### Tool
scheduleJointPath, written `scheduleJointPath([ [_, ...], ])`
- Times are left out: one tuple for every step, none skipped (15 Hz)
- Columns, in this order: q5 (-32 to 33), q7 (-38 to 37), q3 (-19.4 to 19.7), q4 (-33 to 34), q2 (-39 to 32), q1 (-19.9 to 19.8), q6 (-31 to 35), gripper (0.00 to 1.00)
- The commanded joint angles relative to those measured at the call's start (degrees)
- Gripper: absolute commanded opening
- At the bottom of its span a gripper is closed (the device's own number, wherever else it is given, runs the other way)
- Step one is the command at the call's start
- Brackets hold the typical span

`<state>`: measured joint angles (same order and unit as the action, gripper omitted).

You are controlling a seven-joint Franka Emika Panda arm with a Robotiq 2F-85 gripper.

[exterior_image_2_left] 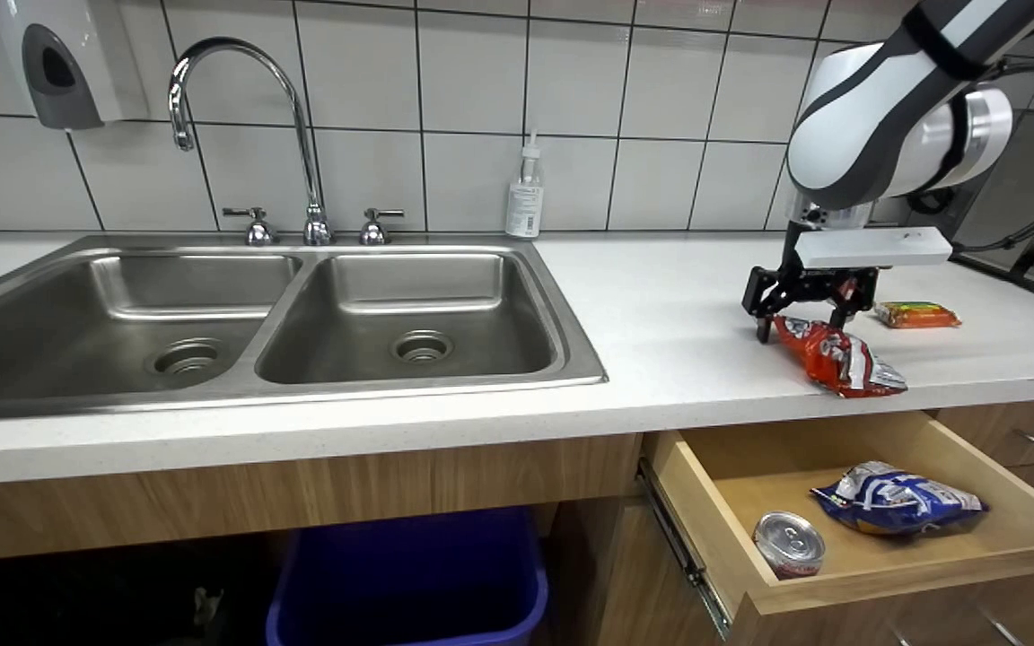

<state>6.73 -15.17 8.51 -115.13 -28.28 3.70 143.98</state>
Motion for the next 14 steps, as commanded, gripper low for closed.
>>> scheduleJointPath([
  [0.92,-1.4,0.24,-6.72,5.17,0.34,2.43,1.0],
  [1.03,-1.67,0.32,-8.02,5.92,0.44,3.05,1.0],
  [1.04,-1.93,0.33,-9.21,6.62,0.51,3.61,1.0],
  [1.13,-2.37,0.39,-10.52,7.35,0.67,4.3,1.0],
  [1.21,-2.84,0.46,-11.69,8.01,0.81,4.89,1.0],
  [1.22,-3.42,0.47,-13.12,8.86,1.02,5.44,1.0],
  [1.41,-4.1,0.59,-14.39,9.57,1.28,6.07,1.0],
  [1.55,-4.77,0.64,-16.06,10.57,1.53,6.75,1.0],
  [1.68,-5.43,0.66,-17.58,11.48,1.76,7.36,1.0],
  [1.77,-6.1,0.65,-19.19,12.4,1.98,8.01,1.0],
  [1.84,-6.65,0.62,-20.55,13.22,2.19,8.62,1.0],
  [1.82,-7.21,0.53,-22.03,14.12,2.34,9.2,1.0],
  [1.79,-7.7,0.44,-23.28,14.96,2.45,9.67,1.0],
  [1.8,-8.2,0.38,-24.57,15.74,2.55,10.29,1.0],
])
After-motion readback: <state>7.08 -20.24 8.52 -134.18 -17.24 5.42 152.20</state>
